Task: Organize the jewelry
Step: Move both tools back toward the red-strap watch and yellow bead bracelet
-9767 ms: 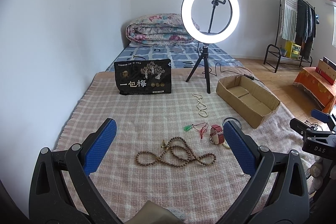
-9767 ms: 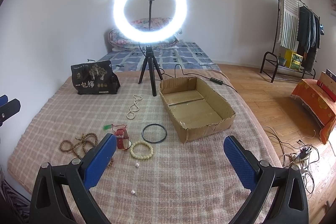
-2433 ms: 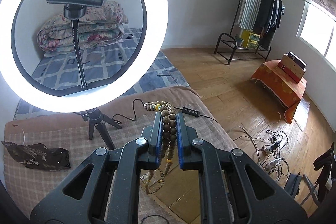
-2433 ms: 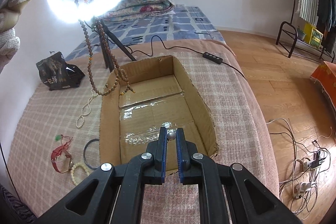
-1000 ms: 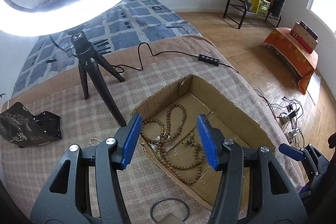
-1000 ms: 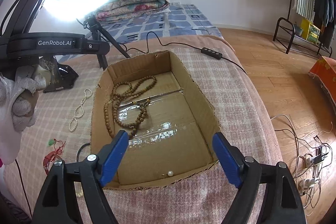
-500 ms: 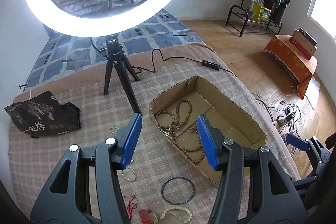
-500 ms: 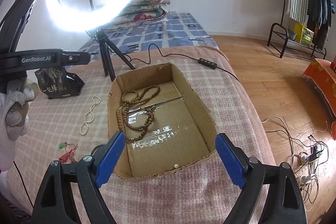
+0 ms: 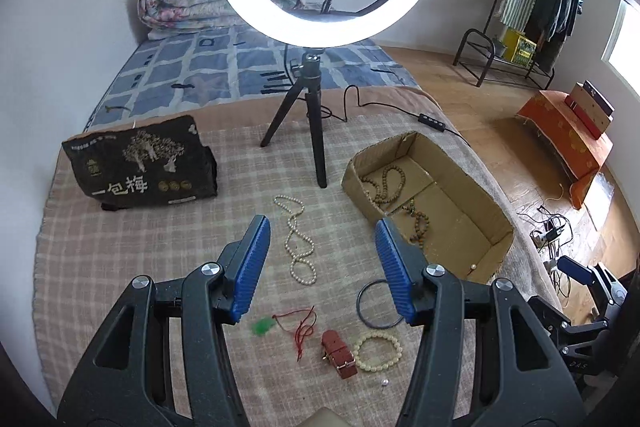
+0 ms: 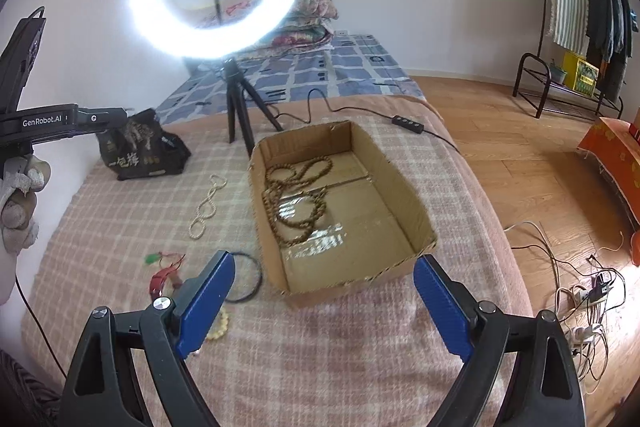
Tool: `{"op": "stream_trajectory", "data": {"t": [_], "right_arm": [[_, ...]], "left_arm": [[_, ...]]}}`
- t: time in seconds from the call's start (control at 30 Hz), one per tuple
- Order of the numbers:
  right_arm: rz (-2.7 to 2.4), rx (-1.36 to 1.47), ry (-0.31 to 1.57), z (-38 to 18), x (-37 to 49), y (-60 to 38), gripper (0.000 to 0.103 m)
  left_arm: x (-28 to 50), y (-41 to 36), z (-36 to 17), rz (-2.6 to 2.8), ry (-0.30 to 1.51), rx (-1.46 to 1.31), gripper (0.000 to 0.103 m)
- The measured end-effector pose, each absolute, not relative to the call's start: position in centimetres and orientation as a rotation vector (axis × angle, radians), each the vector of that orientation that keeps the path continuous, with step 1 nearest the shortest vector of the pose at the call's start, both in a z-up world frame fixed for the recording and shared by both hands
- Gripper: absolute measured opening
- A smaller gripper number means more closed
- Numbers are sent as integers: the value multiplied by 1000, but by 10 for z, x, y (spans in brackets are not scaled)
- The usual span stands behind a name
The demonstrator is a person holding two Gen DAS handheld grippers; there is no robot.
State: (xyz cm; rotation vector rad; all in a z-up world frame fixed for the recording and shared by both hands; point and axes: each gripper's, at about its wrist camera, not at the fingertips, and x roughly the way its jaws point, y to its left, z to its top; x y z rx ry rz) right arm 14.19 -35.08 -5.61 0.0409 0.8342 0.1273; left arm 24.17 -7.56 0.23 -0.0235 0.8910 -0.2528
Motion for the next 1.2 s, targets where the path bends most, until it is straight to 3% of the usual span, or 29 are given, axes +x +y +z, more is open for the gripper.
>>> {"op": "stream_trajectory", "data": {"t": [0.7, 1.0, 1.2], "right_arm": [[206, 29, 959, -105, 128, -294, 90], [252, 89, 1051, -133, 137, -283, 77], [270, 152, 1120, -155, 147, -284, 62]], "left_arm": [[187, -36, -79, -208, 1075, -158, 56], [187, -52, -102, -245, 1137, -184, 56], [192, -60, -123, -249, 1189, -192, 56]]}}
